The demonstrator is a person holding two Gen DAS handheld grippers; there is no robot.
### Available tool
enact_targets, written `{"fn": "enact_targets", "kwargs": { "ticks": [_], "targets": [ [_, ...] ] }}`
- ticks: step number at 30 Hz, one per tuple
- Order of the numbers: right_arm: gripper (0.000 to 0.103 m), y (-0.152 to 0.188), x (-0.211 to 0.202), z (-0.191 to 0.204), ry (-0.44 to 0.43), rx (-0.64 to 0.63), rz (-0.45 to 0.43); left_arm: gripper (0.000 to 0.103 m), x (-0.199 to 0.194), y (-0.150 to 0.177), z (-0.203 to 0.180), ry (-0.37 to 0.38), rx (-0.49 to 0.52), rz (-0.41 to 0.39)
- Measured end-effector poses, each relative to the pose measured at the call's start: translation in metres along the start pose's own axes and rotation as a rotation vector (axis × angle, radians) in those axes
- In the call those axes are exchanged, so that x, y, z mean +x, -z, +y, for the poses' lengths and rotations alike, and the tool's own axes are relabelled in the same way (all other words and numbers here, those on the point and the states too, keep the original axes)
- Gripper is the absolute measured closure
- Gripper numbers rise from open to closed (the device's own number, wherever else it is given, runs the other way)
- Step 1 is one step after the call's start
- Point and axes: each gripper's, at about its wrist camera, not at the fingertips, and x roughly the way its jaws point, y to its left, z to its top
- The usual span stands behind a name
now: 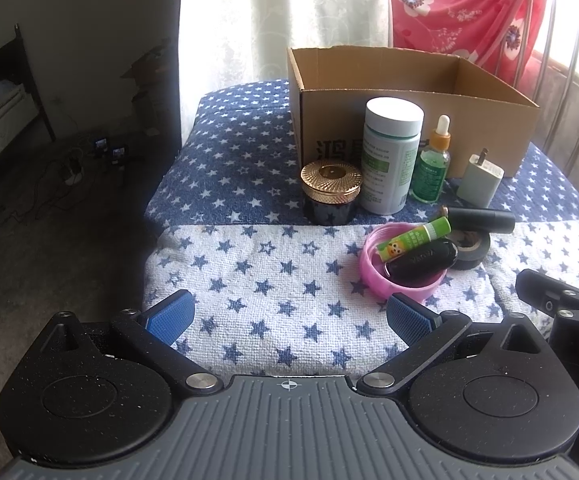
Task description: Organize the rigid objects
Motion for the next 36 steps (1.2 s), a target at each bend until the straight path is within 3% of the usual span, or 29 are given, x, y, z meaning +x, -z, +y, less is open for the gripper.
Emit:
{"fn": "enact_targets", "kwargs": {
  "ticks": [20,25,32,36],
  "targets": [
    [0.000,0.000,0.004,-0.004,0.000,0.011,-0.001,0.000,0.002,-0.003,-0.001,0.011,-0.001,-0.004],
    [0.000,0.000,0.008,-0.019,-0.015,0.064,-0.024,0.000,0.007,-0.007,-0.005,0.071,0.023,-0.044],
    [0.000,-0.001,0.013,-0.059,-0.126,0.241,-0.119,0.000,0.015,-0.020,-0.024,0.213,0.120,-0.122],
    [0.002,-0.002,0.025,-0.086,-0.230,0.399,-0.148,0.010,0.029,-0.032,-0.040,0.302,0.171,-0.127]
  ]
}}
